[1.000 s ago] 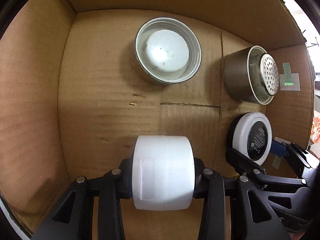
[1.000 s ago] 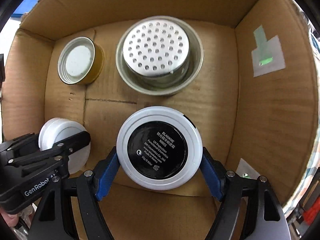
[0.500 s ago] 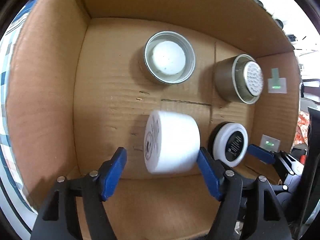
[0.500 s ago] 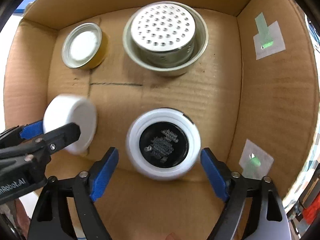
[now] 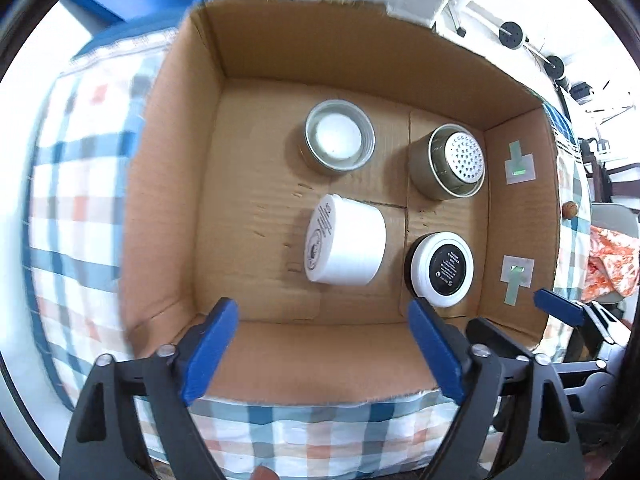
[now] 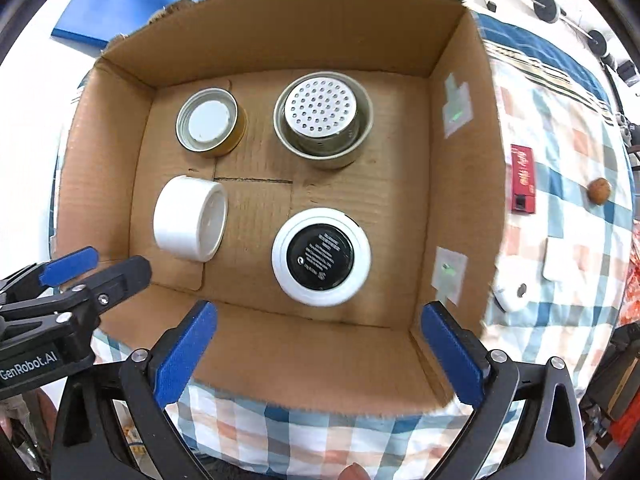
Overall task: Organize rigid objects
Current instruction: 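Open both tools to release the items and lift away, then grasp the white cylinder with the right tool while the left tool grasps the white round case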
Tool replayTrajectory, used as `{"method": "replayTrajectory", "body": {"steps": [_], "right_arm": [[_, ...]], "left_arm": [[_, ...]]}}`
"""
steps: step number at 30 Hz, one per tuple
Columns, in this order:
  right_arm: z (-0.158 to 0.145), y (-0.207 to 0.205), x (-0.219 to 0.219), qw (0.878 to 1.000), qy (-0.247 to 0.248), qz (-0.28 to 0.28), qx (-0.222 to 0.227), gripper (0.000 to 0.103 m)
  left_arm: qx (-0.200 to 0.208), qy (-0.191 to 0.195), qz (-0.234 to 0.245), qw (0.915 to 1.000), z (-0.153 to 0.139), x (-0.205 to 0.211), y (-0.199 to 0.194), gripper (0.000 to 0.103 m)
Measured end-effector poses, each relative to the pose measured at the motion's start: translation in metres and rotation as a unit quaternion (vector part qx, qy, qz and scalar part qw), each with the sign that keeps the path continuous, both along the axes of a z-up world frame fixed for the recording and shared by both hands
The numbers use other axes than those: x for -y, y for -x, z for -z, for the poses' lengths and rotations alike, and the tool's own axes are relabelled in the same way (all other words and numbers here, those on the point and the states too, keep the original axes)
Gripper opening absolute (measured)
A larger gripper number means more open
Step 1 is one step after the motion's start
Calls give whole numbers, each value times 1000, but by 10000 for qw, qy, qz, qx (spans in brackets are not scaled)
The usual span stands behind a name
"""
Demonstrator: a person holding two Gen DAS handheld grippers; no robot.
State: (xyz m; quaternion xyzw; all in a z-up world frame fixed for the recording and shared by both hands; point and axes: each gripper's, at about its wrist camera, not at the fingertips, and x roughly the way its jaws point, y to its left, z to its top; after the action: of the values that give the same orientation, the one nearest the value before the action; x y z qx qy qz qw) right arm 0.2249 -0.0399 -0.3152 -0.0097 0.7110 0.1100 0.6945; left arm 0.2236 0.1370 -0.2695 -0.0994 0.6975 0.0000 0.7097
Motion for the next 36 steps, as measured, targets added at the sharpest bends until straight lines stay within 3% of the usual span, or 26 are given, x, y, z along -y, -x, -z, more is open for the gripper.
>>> {"method": "replayTrajectory", "body": {"steps": [1, 7, 17, 25, 29, 32, 36], "right_arm": [[-7, -1, 6, 10000, -11, 13, 36, 103], [-47, 10, 14, 9994, -83, -8, 329, 103], [-102, 42, 22, 9954, -253, -95, 914, 103], [-136, 48, 50, 9922, -611, -3, 1089, 103], [-142, 43, 92, 9909, -709, 304, 1102, 103], [-136, 35, 135, 9895, -509, 677, 1174, 103], [-92, 17, 197, 9866, -172, 1307, 966, 103]], "left_arm": [[102, -85, 5, 9999, -6, -1, 3, 103], [593, -296, -32, 9978, -34, 0, 23, 103], [1085, -437, 13, 9931, -82, 13, 53, 103], [1379, -404, -29, 9896, -111, 35, 56, 103], [1509, -302, 144, 9880, -120, 69, 44, 103], [1635, -523, 307, 9847, -113, 102, 28, 103], [1485, -805, 370, 9849, -74, 131, 4, 103]]}}
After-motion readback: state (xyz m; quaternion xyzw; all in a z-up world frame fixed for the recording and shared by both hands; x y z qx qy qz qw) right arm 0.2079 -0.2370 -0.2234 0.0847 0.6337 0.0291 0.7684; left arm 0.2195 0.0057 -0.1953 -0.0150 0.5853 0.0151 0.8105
